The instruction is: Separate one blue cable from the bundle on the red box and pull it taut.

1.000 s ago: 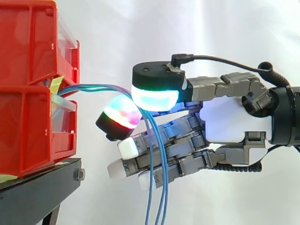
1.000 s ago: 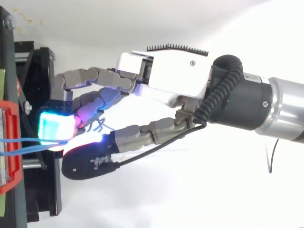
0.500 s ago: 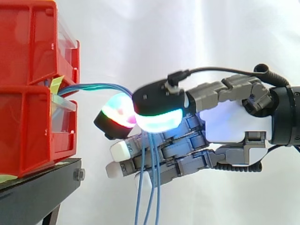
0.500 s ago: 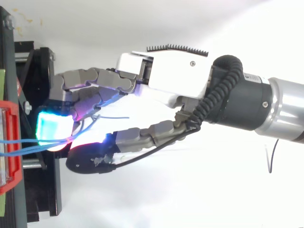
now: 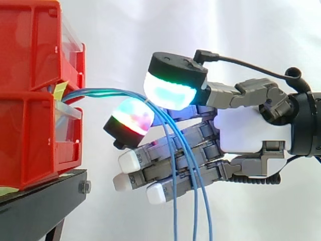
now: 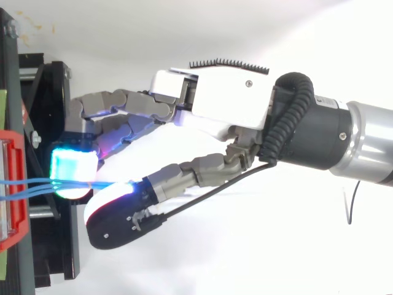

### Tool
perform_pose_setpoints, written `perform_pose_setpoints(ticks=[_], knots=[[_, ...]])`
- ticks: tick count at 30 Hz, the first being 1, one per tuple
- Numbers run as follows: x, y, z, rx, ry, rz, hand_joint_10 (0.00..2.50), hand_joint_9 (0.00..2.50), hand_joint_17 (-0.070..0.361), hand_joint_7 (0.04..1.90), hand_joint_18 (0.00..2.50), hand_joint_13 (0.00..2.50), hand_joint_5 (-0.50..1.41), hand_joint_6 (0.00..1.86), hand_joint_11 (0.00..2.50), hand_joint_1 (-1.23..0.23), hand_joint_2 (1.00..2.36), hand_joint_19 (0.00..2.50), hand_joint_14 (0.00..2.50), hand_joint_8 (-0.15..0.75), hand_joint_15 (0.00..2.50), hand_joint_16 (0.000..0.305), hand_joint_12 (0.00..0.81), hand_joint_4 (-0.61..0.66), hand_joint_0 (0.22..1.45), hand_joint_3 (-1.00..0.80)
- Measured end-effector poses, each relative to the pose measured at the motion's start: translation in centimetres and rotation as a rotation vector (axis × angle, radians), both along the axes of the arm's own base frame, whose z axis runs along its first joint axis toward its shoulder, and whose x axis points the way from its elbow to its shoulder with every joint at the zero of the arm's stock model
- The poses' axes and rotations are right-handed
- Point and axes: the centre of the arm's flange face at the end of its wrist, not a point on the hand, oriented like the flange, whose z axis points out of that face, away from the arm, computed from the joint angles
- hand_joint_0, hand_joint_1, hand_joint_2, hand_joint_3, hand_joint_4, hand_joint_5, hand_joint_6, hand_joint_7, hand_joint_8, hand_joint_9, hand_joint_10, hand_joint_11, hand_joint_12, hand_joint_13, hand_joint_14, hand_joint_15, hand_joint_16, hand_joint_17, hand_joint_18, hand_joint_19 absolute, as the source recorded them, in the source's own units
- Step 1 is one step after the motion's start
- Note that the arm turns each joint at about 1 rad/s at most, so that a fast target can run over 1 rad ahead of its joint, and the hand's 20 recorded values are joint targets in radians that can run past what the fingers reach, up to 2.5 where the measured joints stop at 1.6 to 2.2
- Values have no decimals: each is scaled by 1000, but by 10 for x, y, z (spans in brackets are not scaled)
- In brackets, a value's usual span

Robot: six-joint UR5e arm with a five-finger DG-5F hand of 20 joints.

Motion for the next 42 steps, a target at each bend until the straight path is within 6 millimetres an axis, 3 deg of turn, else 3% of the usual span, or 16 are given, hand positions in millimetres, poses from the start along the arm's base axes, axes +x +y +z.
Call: perform_pose_setpoints(ticks=[16,22,28,33,42], knots=[[0,0,0,0,0,0,10,871,107,1420,608,515,-42,500,391,-627,1000,487,7,339,201,48,354,241,601,-500],[0,0,0,0,1,-1,13,811,108,1361,601,508,-74,502,381,-715,1018,479,6,317,204,48,359,225,649,-200],[0,0,0,0,2,-1,10,746,117,1360,564,457,-92,501,380,-814,1016,460,6,315,200,52,374,194,647,-93],[0,0,0,0,3,-1,10,693,111,1361,519,419,-105,501,375,-858,1014,466,6,296,201,49,358,168,644,-222],[-1,0,0,-1,4,-1,10,713,112,1357,530,433,-100,501,374,-767,1004,483,7,309,206,50,362,213,578,-446]])
